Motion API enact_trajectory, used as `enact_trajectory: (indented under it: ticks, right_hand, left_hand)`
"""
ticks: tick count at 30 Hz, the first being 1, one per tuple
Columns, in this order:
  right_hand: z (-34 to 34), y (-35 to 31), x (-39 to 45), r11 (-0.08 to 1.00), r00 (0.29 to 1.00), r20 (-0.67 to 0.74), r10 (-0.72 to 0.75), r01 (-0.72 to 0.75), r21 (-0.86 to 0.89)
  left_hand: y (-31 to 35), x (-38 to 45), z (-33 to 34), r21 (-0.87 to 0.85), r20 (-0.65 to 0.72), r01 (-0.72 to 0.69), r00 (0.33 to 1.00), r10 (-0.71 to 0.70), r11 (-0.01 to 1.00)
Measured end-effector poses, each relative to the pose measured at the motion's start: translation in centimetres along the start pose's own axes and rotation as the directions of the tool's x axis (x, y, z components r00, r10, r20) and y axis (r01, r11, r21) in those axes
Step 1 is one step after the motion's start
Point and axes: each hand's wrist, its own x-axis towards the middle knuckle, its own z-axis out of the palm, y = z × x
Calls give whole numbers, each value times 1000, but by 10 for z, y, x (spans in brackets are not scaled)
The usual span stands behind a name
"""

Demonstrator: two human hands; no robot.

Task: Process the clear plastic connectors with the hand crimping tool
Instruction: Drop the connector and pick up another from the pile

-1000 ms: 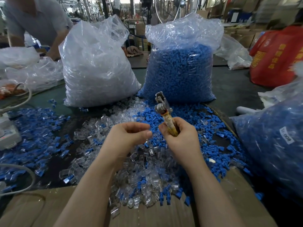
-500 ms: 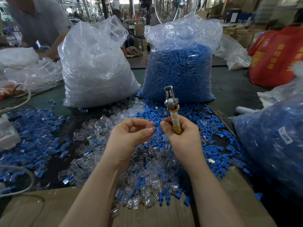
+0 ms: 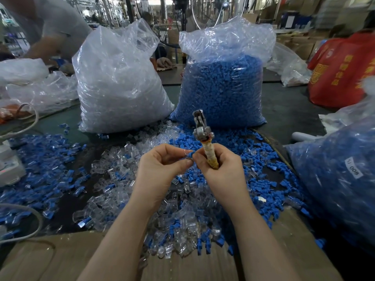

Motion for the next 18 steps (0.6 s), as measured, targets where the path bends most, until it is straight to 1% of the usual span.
enact_trajectory:
  ticks: [4, 9, 13, 18]
  right_hand:
    - [0, 0, 0, 1000, 1000, 10, 5, -4, -8]
    - [0, 1, 1, 999, 999, -30, 24, -25, -39]
    - [1, 1, 1, 998, 999, -33, 25, -26, -48]
    - [0, 1, 0, 998, 1000, -25, 18, -19, -52]
  left_hand:
    - [0, 0, 1, 21, -7, -5, 1000, 5, 1000]
    - [1, 0, 2, 36, -37, 13, 999, -11, 999]
    - [1, 0, 2, 62, -39, 4, 999, -2, 998]
    - [3, -1, 2, 40, -28, -12, 1000, 13, 999]
